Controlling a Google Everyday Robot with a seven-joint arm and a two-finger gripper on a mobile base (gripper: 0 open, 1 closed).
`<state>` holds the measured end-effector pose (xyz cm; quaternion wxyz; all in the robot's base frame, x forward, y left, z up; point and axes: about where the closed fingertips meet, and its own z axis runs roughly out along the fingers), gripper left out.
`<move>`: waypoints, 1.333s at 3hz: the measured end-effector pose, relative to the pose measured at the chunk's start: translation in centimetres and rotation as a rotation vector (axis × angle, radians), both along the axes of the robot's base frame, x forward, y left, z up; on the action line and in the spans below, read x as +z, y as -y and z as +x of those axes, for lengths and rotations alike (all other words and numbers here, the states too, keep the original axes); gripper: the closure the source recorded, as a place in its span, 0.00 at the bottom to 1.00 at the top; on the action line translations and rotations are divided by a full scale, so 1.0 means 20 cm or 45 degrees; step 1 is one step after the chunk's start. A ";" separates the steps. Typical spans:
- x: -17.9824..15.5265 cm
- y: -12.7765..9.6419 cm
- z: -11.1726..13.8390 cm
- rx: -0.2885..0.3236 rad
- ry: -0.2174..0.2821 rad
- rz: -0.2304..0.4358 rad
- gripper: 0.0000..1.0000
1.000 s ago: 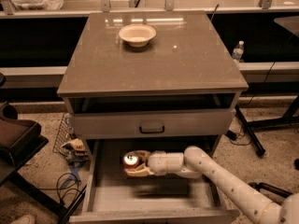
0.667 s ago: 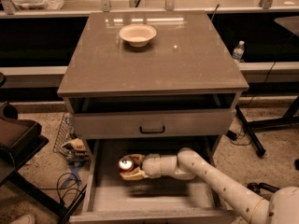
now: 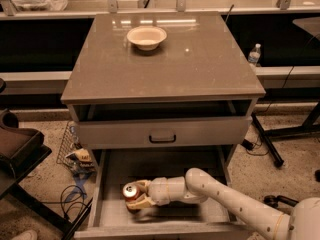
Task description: Place coke can into middle drawer
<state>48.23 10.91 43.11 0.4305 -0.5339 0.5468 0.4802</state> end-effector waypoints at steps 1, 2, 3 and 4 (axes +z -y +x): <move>0.00 -0.01 -0.02 0.009 -0.012 0.000 0.59; 0.00 -0.02 -0.02 0.013 -0.012 0.003 0.35; 0.00 -0.03 -0.03 0.017 -0.013 0.005 0.12; 0.00 -0.04 -0.03 0.021 -0.014 0.006 0.00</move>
Offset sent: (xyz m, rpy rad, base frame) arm -0.0040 0.0026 -0.0007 0.0002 0.0093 0.0070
